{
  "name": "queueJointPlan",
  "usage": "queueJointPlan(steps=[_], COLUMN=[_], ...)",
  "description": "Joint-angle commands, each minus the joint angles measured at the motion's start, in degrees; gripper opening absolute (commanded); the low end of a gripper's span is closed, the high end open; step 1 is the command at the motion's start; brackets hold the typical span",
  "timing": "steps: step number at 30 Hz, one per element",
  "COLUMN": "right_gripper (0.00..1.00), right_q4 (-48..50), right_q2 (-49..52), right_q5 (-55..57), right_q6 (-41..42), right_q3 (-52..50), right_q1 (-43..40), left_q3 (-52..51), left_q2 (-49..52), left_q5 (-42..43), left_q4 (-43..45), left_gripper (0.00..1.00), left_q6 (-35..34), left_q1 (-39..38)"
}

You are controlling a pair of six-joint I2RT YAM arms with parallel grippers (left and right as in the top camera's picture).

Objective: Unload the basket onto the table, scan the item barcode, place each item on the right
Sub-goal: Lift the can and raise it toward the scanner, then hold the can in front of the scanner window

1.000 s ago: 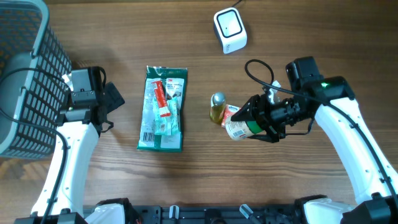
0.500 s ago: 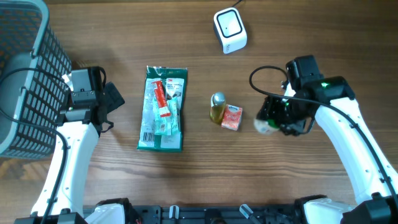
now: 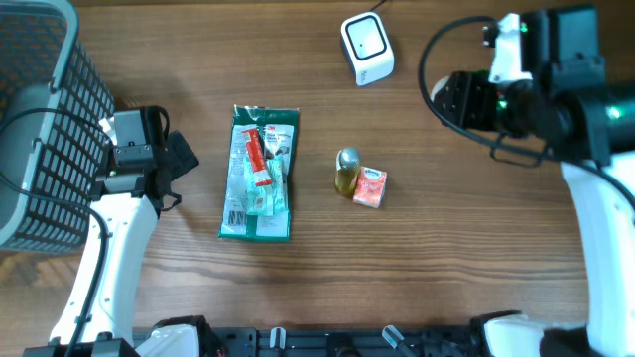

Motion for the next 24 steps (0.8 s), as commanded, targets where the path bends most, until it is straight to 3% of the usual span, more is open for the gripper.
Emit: queueJointPlan(steps=[1,4,10,15,24], right_gripper=[0.04,0.04,0.04,0.04,0.04], right_q4=[5.8,15.3,34.5,50.5,70.6], right_q2=[7.1,13.3,23.6,31.2,41.1], right_q5=[0.5,1.0,14.5,20.7,23.2], right_q6=[-3.0,-6.3,-11.9,-24.3,-23.8], right_q3=[0.4,0.4,0.4,0.4,0.3], right_q1=[0.7,2.9,7.6,10.0,10.0], left_q3=[-0.3,-0.3,-0.3,-0.3,-0.3], left_q2=[0.3,0.3,0.3,0.3,0.3], left_q5=[-0.1,-0.1,-0.1,-0.1,-0.1], left_q4=[0.2,0.2,0.2,0.2,0.2], left_gripper=[1.00,1.00,1.00,1.00,1.00], left_q6=[0.1,0.1,0.1,0.1,0.1], left_q1=[0.3,0.3,0.3,0.3,0.3])
